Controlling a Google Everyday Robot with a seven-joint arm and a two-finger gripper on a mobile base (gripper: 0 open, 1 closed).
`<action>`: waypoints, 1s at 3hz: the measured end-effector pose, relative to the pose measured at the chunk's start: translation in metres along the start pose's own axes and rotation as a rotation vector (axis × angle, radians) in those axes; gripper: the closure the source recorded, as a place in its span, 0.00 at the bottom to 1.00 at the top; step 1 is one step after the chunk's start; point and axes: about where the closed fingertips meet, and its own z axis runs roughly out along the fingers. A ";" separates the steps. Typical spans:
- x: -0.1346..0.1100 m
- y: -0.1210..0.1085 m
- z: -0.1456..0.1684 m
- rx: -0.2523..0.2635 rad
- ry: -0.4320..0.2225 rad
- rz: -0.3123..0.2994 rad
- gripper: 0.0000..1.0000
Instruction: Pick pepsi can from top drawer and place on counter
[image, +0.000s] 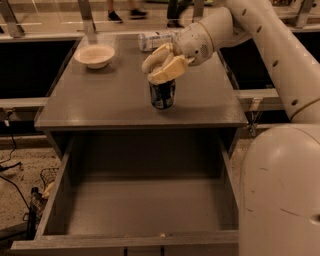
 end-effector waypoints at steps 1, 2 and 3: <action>0.004 -0.007 0.011 -0.040 0.028 0.042 1.00; 0.004 -0.007 0.011 -0.040 0.028 0.042 1.00; 0.002 -0.040 0.030 0.005 -0.057 0.037 1.00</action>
Offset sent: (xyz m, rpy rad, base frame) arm 0.0036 0.0088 -0.0074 -0.0386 0.0395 0.0168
